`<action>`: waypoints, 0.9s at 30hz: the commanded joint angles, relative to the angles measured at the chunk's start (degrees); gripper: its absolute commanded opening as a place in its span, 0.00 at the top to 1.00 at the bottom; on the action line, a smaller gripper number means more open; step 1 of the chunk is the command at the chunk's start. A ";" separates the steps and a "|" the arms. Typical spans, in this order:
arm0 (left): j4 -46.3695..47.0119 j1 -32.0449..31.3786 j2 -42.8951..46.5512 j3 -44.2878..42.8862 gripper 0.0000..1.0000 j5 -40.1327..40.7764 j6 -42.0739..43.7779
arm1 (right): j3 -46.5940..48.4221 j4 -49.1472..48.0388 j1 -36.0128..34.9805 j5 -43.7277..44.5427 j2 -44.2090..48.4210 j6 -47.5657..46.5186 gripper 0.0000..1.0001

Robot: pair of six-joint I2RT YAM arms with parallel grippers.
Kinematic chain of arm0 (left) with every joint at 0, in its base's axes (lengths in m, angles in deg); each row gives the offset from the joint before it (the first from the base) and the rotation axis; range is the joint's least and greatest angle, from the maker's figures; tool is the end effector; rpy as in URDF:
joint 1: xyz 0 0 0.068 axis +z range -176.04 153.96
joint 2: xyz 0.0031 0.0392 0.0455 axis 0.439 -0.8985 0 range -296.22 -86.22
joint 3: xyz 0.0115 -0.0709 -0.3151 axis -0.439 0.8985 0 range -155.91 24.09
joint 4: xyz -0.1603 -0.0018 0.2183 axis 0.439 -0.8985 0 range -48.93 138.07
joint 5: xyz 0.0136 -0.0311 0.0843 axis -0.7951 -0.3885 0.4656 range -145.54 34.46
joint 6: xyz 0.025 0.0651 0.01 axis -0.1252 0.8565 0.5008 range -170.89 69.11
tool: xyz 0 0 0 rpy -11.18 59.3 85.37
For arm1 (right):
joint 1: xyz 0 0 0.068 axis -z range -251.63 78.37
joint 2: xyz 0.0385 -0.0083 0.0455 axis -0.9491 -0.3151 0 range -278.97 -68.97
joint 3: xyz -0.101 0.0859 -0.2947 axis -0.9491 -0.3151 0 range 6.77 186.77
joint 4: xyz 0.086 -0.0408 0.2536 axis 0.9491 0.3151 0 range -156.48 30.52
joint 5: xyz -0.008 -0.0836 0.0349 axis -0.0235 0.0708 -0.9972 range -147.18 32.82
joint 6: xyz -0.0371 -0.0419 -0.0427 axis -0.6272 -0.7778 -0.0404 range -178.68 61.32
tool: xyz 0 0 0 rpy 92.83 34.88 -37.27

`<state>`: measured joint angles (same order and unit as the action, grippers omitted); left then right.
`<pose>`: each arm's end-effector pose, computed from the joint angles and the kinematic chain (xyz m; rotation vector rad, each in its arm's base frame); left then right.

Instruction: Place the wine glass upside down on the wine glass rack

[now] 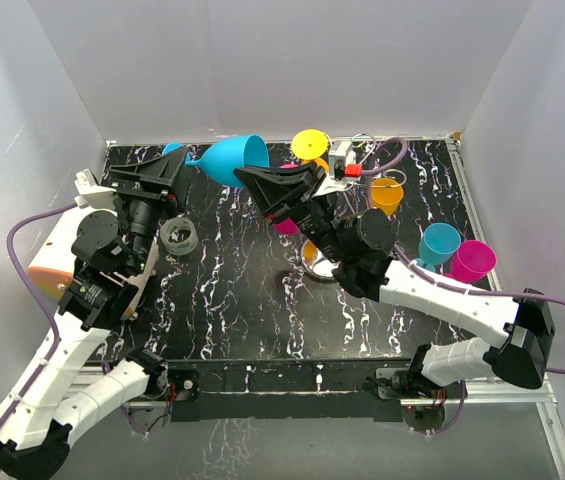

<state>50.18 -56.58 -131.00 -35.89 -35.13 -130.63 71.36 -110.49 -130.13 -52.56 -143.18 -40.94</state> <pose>0.1379 -0.0581 0.4988 -0.8858 1.1196 -1.4041 0.1629 0.2567 0.5082 -0.2862 0.9982 1.1792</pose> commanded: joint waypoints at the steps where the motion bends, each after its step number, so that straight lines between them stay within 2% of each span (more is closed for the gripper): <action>1: 1.63 0.05 -0.17 -0.22 0.40 0.81 -0.33 | 1.83 -7.25 -0.30 -0.95 -0.24 1.51 1.00; 7: 1.80 0.07 -0.53 -0.27 0.42 1.59 -0.62 | 0.50 -9.02 -0.30 -3.64 0.06 3.28 1.00; 14: 2.84 0.08 -1.24 -0.88 0.62 3.26 -0.50 | -1.17 -7.85 -0.30 -7.15 1.61 4.68 1.00; 23: 4.87 0.12 -1.40 -0.78 0.71 3.57 -0.28 | -3.78 -6.63 -0.28 -11.20 2.97 6.27 1.00; 27: 6.24 0.07 -1.15 -0.33 0.83 3.93 0.59 | -4.40 -6.03 -0.29 -12.24 3.51 6.67 1.00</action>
<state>52.49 -56.61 -132.66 -35.89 -33.47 -131.38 67.25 -114.56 -130.11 -60.91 -142.66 -35.94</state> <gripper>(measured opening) 0.241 0.019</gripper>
